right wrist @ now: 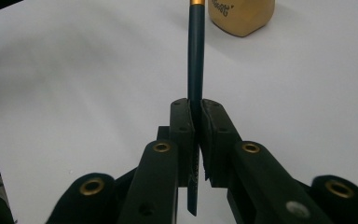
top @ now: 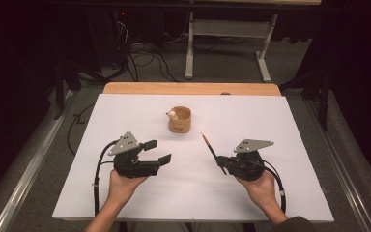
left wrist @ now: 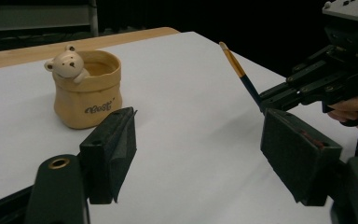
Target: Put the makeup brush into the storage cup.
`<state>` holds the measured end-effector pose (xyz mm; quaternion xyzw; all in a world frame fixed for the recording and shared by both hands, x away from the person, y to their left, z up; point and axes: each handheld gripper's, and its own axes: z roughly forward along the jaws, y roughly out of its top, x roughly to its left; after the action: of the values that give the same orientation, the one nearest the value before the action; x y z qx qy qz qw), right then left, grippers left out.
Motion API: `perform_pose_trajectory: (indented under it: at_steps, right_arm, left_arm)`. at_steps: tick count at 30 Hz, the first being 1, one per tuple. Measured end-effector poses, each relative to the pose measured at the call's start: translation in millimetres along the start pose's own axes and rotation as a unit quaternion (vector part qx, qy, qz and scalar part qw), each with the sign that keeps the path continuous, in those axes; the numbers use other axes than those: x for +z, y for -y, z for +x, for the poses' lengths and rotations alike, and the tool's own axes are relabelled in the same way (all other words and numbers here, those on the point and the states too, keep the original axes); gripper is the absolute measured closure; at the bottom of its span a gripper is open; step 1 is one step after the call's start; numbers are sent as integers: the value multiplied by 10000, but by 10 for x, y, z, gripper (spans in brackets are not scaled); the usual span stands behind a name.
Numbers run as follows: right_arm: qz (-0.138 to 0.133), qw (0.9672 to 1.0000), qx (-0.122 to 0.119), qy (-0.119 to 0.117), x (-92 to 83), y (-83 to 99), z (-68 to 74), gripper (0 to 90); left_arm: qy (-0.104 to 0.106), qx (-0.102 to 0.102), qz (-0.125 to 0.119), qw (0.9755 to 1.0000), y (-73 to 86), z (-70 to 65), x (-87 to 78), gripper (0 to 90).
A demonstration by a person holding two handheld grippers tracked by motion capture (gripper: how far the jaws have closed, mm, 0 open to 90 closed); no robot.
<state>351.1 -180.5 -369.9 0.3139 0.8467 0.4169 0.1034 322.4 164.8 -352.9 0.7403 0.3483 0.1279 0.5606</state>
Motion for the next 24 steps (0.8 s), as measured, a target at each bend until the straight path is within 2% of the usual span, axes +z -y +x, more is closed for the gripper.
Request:
perform_pose_trajectory:
  at_steps: [10, 18, 24]
  right_arm:
    - [-22, 10000, -5, 14, -5, 3, 11, 861]
    - [-84, 10000, -29, 14, -13, -1, 28, 861]
    - [-141, 9999, -50, 10, -32, -3, 32, 861]
  left_arm:
    - [138, 1, -6, 9999, -47, -46, 126, 285]
    - [291, 119, -65, 9995, -116, -116, 219, 299]
    - [387, 105, 44, 9992, -161, -166, 349, 304]
